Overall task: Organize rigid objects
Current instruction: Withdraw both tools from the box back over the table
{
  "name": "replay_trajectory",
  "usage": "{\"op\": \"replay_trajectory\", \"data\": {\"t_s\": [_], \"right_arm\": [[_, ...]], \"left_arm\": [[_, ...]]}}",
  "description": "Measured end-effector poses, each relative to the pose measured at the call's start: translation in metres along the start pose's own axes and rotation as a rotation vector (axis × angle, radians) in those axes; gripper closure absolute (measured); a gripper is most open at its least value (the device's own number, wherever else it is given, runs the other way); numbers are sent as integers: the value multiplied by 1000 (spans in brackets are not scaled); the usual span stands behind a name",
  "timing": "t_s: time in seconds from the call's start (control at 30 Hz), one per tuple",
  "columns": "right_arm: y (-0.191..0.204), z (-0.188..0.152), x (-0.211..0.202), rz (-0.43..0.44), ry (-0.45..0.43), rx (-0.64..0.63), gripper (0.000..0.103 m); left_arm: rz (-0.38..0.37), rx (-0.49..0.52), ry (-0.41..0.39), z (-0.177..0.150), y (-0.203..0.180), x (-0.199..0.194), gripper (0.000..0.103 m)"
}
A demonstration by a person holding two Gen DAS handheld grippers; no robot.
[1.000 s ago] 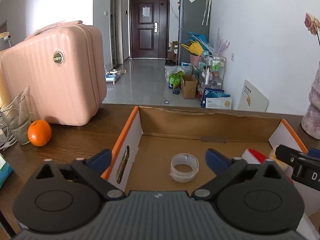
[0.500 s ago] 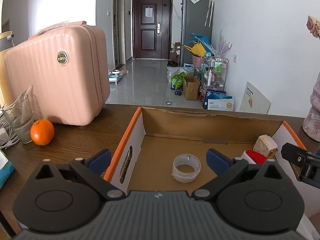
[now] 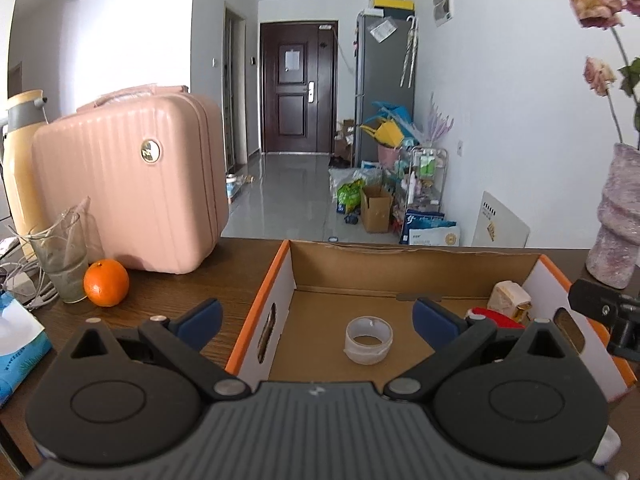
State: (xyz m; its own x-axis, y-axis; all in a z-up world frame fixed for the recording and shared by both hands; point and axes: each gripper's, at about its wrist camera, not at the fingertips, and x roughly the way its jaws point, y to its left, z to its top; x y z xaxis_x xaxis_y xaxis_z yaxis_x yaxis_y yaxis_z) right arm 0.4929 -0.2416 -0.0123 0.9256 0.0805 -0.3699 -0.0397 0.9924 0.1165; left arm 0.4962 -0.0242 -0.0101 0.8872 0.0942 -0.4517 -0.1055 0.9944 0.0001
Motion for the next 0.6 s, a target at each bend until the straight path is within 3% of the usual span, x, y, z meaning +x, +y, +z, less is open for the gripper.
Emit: {"op": "replay_trajectory", "data": {"t_s": [0.6], "right_arm": [[-1, -23, -80, 12, -77, -25, 0]], "left_arm": [[-1, -9, -70, -37, 15, -83, 0]]}}
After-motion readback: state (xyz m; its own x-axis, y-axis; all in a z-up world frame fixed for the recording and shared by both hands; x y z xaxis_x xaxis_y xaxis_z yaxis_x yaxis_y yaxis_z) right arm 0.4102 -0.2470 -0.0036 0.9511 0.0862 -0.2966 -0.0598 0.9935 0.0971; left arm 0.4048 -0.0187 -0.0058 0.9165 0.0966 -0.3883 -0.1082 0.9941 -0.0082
